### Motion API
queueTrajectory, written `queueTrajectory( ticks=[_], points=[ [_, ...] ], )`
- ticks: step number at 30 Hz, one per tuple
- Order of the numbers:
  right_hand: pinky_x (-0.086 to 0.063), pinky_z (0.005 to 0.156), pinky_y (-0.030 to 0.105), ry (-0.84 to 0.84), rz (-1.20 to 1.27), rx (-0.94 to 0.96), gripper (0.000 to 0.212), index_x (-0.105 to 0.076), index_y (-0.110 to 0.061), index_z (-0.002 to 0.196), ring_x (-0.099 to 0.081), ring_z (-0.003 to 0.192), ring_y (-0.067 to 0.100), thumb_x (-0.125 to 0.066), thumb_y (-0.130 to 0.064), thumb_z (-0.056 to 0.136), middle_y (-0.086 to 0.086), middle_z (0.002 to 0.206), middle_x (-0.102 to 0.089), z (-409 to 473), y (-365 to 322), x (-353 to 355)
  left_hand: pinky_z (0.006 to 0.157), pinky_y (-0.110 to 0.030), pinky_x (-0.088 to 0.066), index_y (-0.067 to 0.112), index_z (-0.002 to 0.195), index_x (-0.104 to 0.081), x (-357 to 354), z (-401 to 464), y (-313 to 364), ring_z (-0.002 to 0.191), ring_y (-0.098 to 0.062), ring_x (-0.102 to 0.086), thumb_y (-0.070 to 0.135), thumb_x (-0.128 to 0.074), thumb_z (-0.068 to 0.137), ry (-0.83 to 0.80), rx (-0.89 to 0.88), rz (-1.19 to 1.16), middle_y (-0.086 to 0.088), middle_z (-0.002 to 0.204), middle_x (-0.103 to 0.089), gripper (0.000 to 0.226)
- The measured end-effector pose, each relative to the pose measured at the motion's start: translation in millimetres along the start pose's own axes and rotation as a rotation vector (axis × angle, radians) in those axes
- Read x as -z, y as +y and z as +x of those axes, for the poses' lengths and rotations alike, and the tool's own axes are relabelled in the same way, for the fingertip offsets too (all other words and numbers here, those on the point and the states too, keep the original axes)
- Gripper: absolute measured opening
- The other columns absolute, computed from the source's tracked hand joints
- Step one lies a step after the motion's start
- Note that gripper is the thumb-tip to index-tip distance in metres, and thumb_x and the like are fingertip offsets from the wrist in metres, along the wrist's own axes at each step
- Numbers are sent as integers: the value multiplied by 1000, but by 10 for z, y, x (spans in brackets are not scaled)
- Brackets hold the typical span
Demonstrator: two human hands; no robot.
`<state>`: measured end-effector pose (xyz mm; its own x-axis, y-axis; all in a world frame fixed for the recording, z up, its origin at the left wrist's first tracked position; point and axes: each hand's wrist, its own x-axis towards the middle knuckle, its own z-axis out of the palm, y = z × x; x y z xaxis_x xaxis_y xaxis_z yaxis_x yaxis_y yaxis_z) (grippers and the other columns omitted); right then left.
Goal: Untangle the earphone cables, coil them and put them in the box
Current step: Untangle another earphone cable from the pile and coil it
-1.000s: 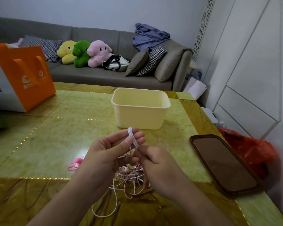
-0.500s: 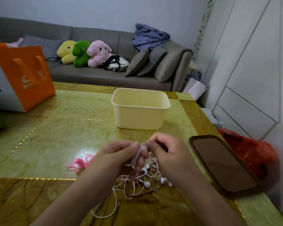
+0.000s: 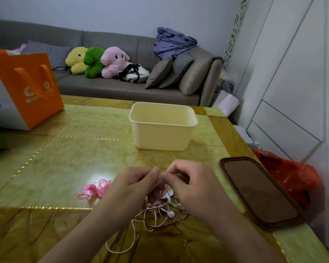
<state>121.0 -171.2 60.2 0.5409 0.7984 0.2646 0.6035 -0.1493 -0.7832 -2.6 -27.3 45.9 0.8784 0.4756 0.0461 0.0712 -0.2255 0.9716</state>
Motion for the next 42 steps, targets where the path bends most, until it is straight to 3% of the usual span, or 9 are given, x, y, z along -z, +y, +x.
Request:
queueTrajectory(
  ticks=[5, 9, 14, 19, 28, 31, 36, 39, 42],
  points=[
    [-37, 51, 24, 30, 150, -56, 24, -70, -18, 79, -46, 54, 3, -69, -20, 103, -6, 58, -55, 22, 41, 0, 52, -30, -41, 2, 77, -70, -14, -11, 79, 58, -18, -46, 29, -68, 96, -64, 74, -420, -9, 66, -50, 33],
    [-52, 62, 33, -41, 174, -77, 19, -73, -21, 89, -60, 64, 10, -63, -16, 105, 2, 72, -68, 27, 36, -95, 51, -27, -45, 1, 86, -70, -11, -2, 87, 62, -16, -53, 17, -60, 99, -7, 39, -670, -11, 74, -53, 23],
    [-58, 66, 55, -74, 124, -109, 14, -68, -30, 98, -71, 67, 19, -57, -26, 105, -1, 76, -70, -9, 10, -236, 56, -26, -57, 3, 110, -78, -24, 17, 68, 92, -24, -76, 15, -63, 96, 127, 3, -605, -18, 105, -79, 24],
    [-60, 66, 49, -19, 94, -139, 21, -68, -36, 88, -72, 67, 17, -58, -27, 104, -3, 76, -73, -11, -21, -249, 66, -31, -62, 8, 114, -77, -76, 15, 51, 100, -28, -78, 8, -63, 99, 183, -40, -451, -13, 105, -81, 20],
    [-65, 74, 40, 69, 295, -267, 9, -71, -22, 102, -79, 77, 14, -67, -14, 102, -2, 86, -81, 9, -79, -280, 98, -44, -56, 11, 114, -78, -85, 15, 18, 107, -27, -77, 4, -64, 98, 236, -75, -430, -12, 107, -81, 22],
    [-60, 71, 40, 29, 304, -211, 11, -78, -19, 94, -76, 75, 15, -69, -17, 99, 3, 84, -80, 5, -108, -268, 94, -43, -59, 11, 110, -80, -99, 8, 33, 105, -30, -77, 11, -67, 91, 236, -92, -500, -16, 106, -80, 23],
    [-55, 62, 58, 107, 184, -178, 36, -74, -5, 76, -66, 76, 44, -58, -33, 91, 22, 76, -72, -11, -77, -157, 72, -31, -62, -5, 104, -76, -19, 37, 65, 79, -22, -69, 4, -62, 87, 165, -52, -727, -19, 90, -72, 24],
    [-59, 67, 48, 173, 332, -233, 25, -78, -16, 84, -74, 80, 33, -60, -13, 101, 8, 83, -77, 27, -63, -104, 71, -31, -59, -5, 101, -74, 8, 32, 65, 79, -21, -61, 2, -58, 90, 67, -38, -773, -16, 87, -63, 21],
    [-60, 76, 36, 44, 580, -287, 27, -83, -17, 92, -74, 80, 21, -61, -9, 105, 5, 86, -80, 40, -108, -108, 65, -29, -57, -6, 102, -72, -11, 16, 77, 79, -23, -60, 1, -57, 90, -3, -33, -785, -17, 86, -61, 20]
  ],
)
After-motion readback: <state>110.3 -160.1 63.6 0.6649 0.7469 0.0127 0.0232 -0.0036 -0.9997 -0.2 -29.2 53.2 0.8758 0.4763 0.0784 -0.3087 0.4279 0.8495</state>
